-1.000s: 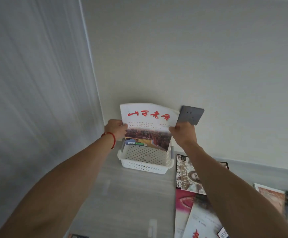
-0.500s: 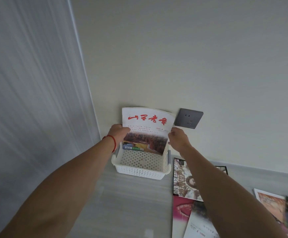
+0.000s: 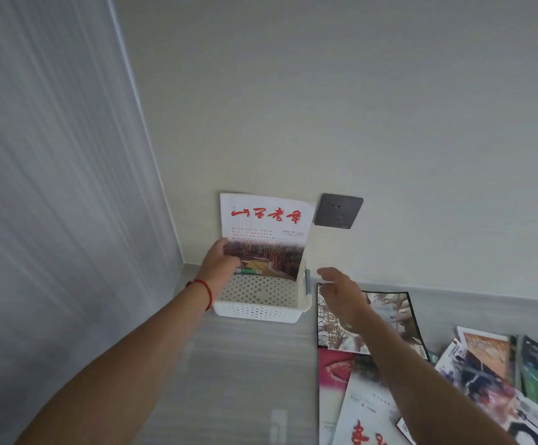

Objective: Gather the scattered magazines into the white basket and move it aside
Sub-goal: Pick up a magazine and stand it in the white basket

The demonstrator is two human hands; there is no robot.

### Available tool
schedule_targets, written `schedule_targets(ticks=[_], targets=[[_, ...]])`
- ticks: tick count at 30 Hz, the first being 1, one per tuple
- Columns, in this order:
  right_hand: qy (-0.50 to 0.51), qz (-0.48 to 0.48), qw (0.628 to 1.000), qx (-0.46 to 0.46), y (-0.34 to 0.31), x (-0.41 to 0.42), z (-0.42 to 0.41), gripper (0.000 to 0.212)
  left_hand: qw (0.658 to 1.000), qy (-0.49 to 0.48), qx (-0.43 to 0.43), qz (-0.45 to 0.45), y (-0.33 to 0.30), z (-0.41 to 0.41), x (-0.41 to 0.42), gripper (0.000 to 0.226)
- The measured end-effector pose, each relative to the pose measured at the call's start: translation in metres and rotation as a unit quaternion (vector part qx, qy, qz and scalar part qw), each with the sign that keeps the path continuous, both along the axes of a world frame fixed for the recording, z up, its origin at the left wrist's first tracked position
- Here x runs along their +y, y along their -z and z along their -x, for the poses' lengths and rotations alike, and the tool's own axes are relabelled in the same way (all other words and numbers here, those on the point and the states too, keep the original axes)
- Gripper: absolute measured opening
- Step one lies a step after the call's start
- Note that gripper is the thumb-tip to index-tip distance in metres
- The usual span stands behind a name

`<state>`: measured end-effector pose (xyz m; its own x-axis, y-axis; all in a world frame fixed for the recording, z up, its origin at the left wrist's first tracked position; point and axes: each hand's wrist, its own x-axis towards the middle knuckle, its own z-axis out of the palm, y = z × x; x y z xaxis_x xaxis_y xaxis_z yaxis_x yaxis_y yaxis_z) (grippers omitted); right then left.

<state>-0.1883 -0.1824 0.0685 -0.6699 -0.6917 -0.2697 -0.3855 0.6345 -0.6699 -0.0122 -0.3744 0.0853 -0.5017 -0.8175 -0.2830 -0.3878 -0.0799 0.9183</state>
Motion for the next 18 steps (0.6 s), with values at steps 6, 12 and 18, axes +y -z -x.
schedule_targets(ticks=[6,12,18], targets=[[-0.068,-0.120,0.989,0.060,0.037,0.107,-0.044,0.034,0.994,0.066,-0.053,0.064,0.052,-0.026,0.098,0.046],[-0.182,-0.232,0.939,0.174,0.098,0.204,-0.085,0.052,0.953,0.263,-0.148,-0.014,0.110,-0.040,0.212,0.048],[-0.158,-0.270,0.923,0.223,0.140,0.237,-0.123,0.083,0.911,0.348,-0.211,-0.069,0.184,-0.045,0.252,0.071]])
